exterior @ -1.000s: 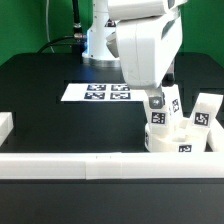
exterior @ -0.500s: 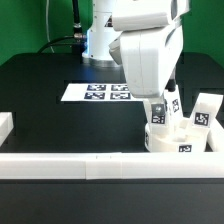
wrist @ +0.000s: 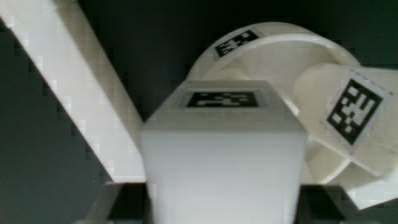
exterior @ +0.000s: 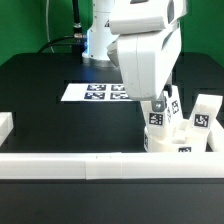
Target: Assemble stool
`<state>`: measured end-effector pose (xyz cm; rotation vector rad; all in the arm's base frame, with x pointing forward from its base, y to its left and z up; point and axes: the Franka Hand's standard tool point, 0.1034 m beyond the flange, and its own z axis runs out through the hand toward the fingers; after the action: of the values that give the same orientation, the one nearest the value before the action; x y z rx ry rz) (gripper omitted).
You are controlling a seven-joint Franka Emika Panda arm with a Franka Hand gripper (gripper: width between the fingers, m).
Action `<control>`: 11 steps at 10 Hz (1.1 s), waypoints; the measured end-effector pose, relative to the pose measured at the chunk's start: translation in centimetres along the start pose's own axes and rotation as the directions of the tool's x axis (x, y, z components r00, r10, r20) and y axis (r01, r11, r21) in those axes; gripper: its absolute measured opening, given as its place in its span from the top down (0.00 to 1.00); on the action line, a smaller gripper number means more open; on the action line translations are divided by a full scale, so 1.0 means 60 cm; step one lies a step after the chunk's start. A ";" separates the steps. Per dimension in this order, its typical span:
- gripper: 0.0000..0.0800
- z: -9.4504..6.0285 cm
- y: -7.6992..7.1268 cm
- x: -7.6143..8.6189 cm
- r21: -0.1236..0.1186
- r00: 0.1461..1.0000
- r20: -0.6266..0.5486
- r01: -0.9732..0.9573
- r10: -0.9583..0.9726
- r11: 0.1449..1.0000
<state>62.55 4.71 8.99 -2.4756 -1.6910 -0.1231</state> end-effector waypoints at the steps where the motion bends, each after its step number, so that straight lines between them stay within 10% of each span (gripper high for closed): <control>1: 0.57 0.000 0.000 0.000 0.000 1.000 0.000 -0.013 0.013 1.000; 4: 0.57 0.000 -0.001 0.002 -0.002 0.990 -0.007 -0.140 0.140 0.990; 6: 0.57 0.000 -0.008 0.013 -0.060 0.891 -0.082 -0.452 0.447 0.890; 11: 0.57 -0.002 -0.002 0.024 -0.026 0.546 -0.187 -0.834 0.816 0.552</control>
Offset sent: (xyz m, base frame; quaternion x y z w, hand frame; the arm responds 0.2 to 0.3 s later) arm 0.0000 0.0000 0.0000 0.0000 0.0000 0.1938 0.9810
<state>62.98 6.05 9.34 -2.9562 -0.2956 -0.2916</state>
